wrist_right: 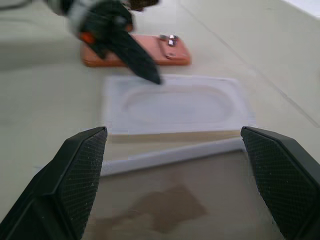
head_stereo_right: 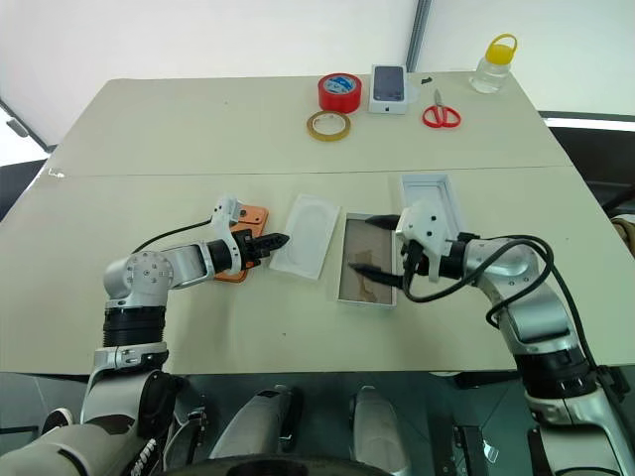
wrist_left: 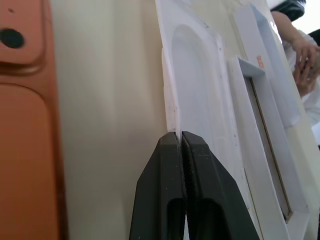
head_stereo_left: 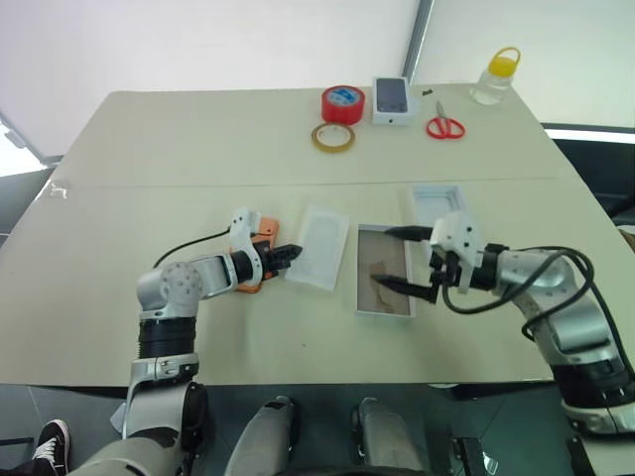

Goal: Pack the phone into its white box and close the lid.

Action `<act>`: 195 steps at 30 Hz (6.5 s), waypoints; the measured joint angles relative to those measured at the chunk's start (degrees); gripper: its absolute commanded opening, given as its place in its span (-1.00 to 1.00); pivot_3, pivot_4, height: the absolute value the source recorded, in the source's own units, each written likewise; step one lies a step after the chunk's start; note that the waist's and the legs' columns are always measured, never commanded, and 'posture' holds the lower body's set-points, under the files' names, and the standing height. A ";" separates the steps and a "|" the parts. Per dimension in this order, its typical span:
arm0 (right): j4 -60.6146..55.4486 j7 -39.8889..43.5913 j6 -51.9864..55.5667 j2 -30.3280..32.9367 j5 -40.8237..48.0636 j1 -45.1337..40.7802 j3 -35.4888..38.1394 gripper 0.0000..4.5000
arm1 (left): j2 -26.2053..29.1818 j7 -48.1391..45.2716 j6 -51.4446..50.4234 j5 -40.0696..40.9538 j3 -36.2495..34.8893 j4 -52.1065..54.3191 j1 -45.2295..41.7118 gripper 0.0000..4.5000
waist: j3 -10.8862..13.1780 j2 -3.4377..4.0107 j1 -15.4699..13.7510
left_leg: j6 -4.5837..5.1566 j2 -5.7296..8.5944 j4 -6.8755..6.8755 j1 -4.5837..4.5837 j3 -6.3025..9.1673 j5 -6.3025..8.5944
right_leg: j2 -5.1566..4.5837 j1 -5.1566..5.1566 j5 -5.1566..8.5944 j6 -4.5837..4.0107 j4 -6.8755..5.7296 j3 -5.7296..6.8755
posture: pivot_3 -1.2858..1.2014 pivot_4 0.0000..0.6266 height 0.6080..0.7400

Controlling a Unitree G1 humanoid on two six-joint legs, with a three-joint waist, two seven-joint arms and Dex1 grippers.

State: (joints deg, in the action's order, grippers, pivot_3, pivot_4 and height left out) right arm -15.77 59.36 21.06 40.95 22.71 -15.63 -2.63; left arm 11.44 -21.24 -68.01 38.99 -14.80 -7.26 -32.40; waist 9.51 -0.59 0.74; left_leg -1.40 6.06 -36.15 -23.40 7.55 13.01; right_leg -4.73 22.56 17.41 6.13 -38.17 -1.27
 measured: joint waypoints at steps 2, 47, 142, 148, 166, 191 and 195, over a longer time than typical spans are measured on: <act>-3.94 1.20 1.29 1.32 -0.15 1.79 -2.51 1.00 | -0.64 0.79 -0.27 0.71 -1.53 0.15 -0.04 -0.96 | 0.01 -0.03 -0.10 | 0.14 0.02 -0.02 0.00 0.00 0.08 | -0.01 -0.02 0.00 0.00 0.02 0.01 | 0.03 -0.52 1.00; 14.99 -2.09 -12.47 -8.27 -24.01 -8.51 -16.65 0.07 | -9.72 18.32 -1.15 22.13 -14.39 6.16 -0.27 -1.00 | 0.06 -0.23 -0.01 | -0.11 0.02 -0.03 -0.01 -0.01 -0.06 | 0.02 0.00 -0.01 0.00 -0.01 0.01 | 0.03 -0.52 1.00; 24.30 -15.81 25.88 -34.40 -27.36 -33.59 -28.50 -0.99 | 27.05 -21.58 2.05 5.17 1.81 -12.06 2.82 1.00 | -0.07 -0.18 0.07 | -0.19 0.07 0.21 -0.04 0.02 -0.11 | -0.02 0.56 -0.02 -0.06 -0.21 -0.06 | 0.03 -0.52 1.00; 31.71 -19.16 25.52 -36.18 -29.49 -34.74 -30.06 -0.99 | 26.53 -25.30 4.75 1.49 4.03 -14.16 1.21 1.00 | -0.15 -0.09 0.12 | -0.19 0.08 0.22 -0.02 0.03 -0.11 | -0.03 0.58 -0.03 -0.06 -0.24 -0.05 | 0.03 -0.52 1.00; 37.81 -21.01 20.37 -36.70 -33.36 -36.63 -30.27 -0.99 | 21.04 -25.91 4.98 -1.58 2.75 -14.27 0.38 1.00 | -0.77 0.38 -0.08 | -0.18 0.14 0.20 0.02 0.05 -0.10 | -0.06 0.46 -0.02 -0.05 -0.19 -0.04 | 0.03 -0.52 1.00; 36.73 -19.58 19.58 -35.58 -35.38 -35.69 -30.12 -0.99 | 13.29 -16.92 -5.91 -5.17 3.78 -5.94 -3.98 1.00 | -0.91 0.40 0.38 | -0.16 0.12 0.21 0.08 0.14 -0.09 | -0.02 0.36 -0.02 -0.04 -0.15 0.00 | 0.03 -0.52 1.00; 36.23 -19.58 19.61 -35.56 -35.51 -35.35 -30.13 -0.99 | 12.72 -16.36 -5.64 -4.47 1.90 -6.74 -3.50 1.00 | -0.91 0.39 0.42 | -0.16 0.12 0.21 0.07 0.13 -0.09 | -0.02 0.36 -0.02 -0.04 -0.15 0.00 | 0.03 -0.52 1.00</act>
State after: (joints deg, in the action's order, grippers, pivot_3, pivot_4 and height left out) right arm 20.46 39.78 40.67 5.39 -12.79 -50.98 -32.76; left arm 24.16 -37.60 -73.64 34.52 -12.91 -14.00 -35.90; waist 8.60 -0.19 1.16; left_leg -1.56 6.18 -35.94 -23.33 7.68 12.92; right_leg -4.75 22.92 17.39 6.08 -38.32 -1.26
